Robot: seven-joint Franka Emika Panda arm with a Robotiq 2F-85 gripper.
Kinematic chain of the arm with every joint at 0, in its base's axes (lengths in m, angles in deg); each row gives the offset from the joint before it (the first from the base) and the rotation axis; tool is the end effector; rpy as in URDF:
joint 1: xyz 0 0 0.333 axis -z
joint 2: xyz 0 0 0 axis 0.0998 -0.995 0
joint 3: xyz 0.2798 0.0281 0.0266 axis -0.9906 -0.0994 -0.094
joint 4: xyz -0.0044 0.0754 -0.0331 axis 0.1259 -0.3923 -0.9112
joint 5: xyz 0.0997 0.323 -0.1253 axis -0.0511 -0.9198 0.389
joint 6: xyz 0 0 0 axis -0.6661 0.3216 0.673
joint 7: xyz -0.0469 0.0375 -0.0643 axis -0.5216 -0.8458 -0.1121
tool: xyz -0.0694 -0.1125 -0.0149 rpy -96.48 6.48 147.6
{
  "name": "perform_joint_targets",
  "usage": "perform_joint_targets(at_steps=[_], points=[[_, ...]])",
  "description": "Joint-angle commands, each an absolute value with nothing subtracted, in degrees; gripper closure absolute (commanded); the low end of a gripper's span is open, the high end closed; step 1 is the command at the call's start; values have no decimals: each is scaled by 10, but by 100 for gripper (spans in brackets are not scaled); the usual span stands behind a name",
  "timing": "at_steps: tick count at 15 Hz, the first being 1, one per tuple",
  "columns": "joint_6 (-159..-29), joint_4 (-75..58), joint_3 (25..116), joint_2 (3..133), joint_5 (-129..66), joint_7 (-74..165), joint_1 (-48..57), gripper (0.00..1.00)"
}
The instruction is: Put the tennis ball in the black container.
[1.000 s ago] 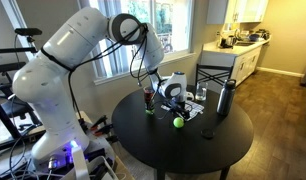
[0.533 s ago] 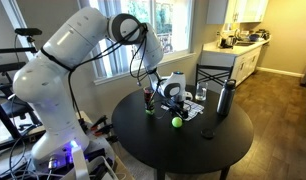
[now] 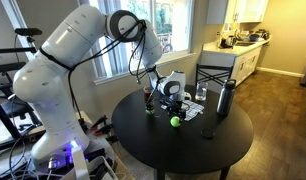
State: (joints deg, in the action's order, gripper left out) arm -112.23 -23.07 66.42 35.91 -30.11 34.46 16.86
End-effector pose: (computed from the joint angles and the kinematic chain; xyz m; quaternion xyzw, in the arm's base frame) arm 0.5562 -0.1100 0.0341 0.9995 -0.0072 -0.0290 0.0140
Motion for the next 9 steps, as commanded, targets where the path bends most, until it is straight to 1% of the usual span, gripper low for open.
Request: perform_joint_targets(at_steps=[1,2,5,9], points=[[-1114,-264,660,392,-311,317,173,33],[-1114,-266,660,394,-311,317,172,41],[-1113,-267,660,398,-311,318,172,59],[-1112,-278,648,413,-317,309,180,62]])
